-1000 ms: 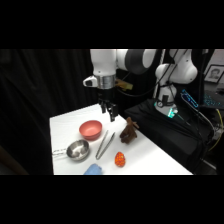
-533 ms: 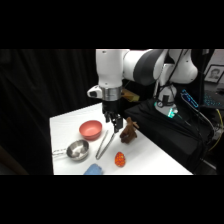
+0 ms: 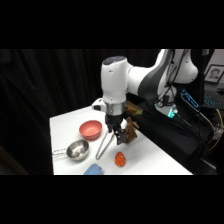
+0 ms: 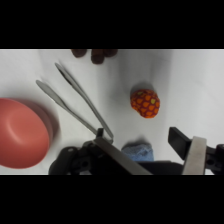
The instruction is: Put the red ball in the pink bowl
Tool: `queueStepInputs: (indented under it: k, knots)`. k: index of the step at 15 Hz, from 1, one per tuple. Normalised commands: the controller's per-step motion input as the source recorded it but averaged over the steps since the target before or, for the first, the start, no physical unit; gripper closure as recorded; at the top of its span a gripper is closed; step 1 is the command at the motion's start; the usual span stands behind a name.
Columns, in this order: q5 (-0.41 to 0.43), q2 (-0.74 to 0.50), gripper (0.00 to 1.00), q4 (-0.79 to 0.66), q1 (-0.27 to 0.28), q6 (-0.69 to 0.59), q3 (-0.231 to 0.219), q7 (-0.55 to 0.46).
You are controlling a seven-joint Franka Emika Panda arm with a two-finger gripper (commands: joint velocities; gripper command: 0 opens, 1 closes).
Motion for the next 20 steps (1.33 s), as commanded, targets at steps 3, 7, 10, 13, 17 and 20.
queueStepInputs:
  k: [3, 7, 10, 13, 17, 20]
  knots:
    - [0.074, 0.17, 0.0, -0.01, 0.078, 0.3, 0.018, 0.12]
    - [0.079, 0.2, 0.0, 0.06, 0.076, 0.26, -0.015, 0.11]
    - [0.106, 0.24, 0.0, 0.13, 0.076, 0.22, -0.039, 0.06]
    - [0.127, 0.24, 0.0, 0.19, 0.08, 0.17, -0.047, 0.03]
    - [0.144, 0.22, 0.0, 0.21, 0.078, 0.12, -0.041, 0.0]
    - [0.136, 0.21, 0.0, 0.21, 0.065, 0.1, -0.053, -0.02]
